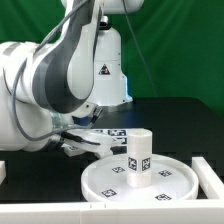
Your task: Assemble round table
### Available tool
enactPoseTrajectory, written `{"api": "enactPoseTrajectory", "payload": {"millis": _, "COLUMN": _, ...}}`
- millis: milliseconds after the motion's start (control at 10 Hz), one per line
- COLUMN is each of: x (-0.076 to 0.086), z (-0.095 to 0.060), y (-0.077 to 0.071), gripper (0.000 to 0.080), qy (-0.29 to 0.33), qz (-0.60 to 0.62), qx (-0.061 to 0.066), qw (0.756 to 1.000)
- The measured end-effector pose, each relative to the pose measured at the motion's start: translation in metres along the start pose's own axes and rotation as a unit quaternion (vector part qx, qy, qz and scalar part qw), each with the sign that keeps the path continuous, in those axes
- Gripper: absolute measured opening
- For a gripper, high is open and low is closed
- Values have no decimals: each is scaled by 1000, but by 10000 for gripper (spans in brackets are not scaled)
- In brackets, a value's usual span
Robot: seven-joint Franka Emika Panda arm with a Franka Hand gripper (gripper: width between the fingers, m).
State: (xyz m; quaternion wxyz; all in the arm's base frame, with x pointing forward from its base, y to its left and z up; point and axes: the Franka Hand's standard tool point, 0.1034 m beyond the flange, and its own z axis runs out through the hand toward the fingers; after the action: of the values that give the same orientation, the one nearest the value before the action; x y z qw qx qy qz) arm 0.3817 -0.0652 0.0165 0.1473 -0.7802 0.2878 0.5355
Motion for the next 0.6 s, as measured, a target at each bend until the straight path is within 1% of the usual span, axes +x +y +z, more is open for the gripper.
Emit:
{"api": "enactPoseTrajectory", "payload": {"millis": 100, "x": 2, "z": 2, "y": 0, "gripper": 649, "qy": -2, "qz": 9, "qx": 4, "qw": 1000}}
{"api": "enactPoseTrajectory", "payload": {"millis": 400, "x": 2, "z": 2, "y": 1, "gripper": 638, "qy": -2, "qz": 9, "qx": 4, "qw": 1000}}
{"api": "enactPoseTrajectory", "payload": {"millis": 500, "x": 2, "z": 2, "y": 1, "gripper": 469, "qy": -2, "qz": 9, "qx": 4, "qw": 1000}}
{"api": "enactPoseTrajectory", "payload": {"millis": 600, "x": 2, "z": 2, "y": 1, "gripper": 273, "qy": -2, "qz": 9, "qx": 4, "qw": 1000}}
